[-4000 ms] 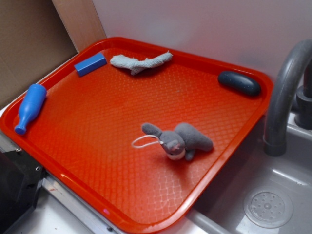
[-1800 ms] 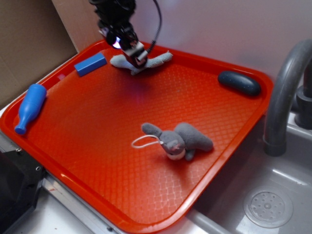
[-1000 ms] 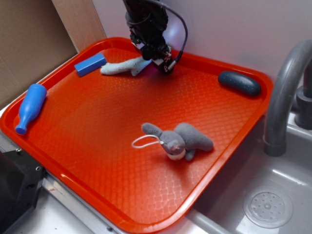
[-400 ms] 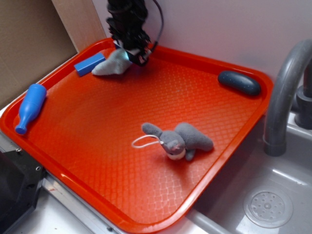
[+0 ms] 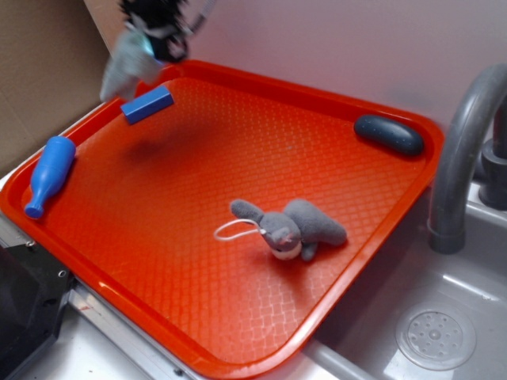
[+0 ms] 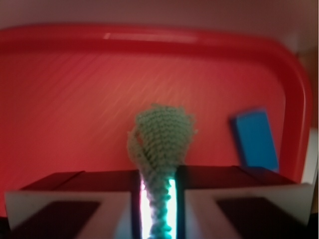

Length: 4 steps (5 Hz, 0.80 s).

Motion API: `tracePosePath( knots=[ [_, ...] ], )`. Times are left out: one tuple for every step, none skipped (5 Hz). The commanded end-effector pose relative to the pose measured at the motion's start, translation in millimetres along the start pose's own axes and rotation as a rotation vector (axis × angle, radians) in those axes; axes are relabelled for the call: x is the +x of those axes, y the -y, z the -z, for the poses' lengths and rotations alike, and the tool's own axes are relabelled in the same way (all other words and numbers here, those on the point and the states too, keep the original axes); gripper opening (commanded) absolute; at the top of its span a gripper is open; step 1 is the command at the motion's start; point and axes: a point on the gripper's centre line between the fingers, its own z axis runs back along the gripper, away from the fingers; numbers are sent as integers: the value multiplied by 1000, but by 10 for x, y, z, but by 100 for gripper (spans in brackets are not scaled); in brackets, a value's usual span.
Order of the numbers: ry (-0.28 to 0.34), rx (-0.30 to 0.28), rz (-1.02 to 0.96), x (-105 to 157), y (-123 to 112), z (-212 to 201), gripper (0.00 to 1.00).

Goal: Grab the blue cloth.

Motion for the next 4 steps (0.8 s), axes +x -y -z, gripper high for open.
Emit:
tracePosePath(
  knots=[
    [83,-32,-41,-248,111,-1071,0],
    [65,-20,-40,-236,118,-1015,0],
    [35,-17,-38,-216,122,-982,0],
    [32,-9,-35,-216,126,-972,0]
  ],
)
